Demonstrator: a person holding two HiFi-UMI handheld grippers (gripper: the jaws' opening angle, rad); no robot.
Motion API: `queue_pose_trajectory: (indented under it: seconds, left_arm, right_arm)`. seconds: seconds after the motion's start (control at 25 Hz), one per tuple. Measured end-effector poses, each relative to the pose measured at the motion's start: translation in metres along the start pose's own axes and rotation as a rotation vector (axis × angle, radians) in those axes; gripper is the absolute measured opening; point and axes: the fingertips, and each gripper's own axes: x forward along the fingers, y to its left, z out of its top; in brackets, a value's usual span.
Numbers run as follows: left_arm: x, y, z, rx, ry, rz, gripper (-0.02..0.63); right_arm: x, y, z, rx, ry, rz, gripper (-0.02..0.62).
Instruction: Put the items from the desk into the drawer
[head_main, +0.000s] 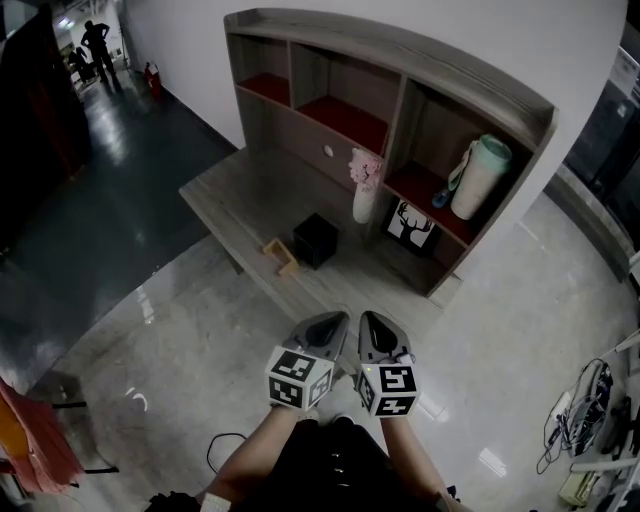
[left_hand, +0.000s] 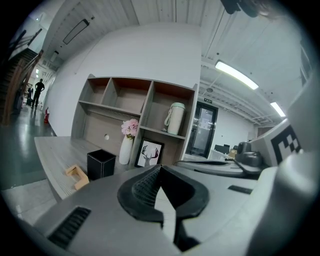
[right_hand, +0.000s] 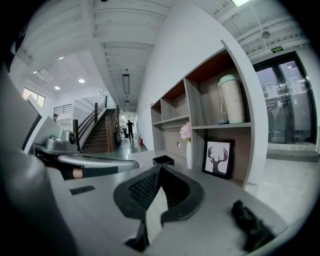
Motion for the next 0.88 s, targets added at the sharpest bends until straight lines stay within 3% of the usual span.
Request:
queue_pose_trajectory:
  seconds: [0.28,0.64,0.88]
  left_arm:
    - [0.007,0.017,0.000,0.007,0.013,0.030,0.009]
    - [0.020,0.071,0.007,-0.024,0.008,0.123,0.011]
    - [0.032,0.106,0.008,-0.042,0.005,0.176,0.011]
  right_arm:
    - [0.021,0.002,0.007,-0.024,0.010,0.049,0.012]
    - [0.073,0.003,0.022,-0.084,0.031,0.112,0.012]
    - [0.117,0.012,0.021,-0.112,0.087,0.199,0.014]
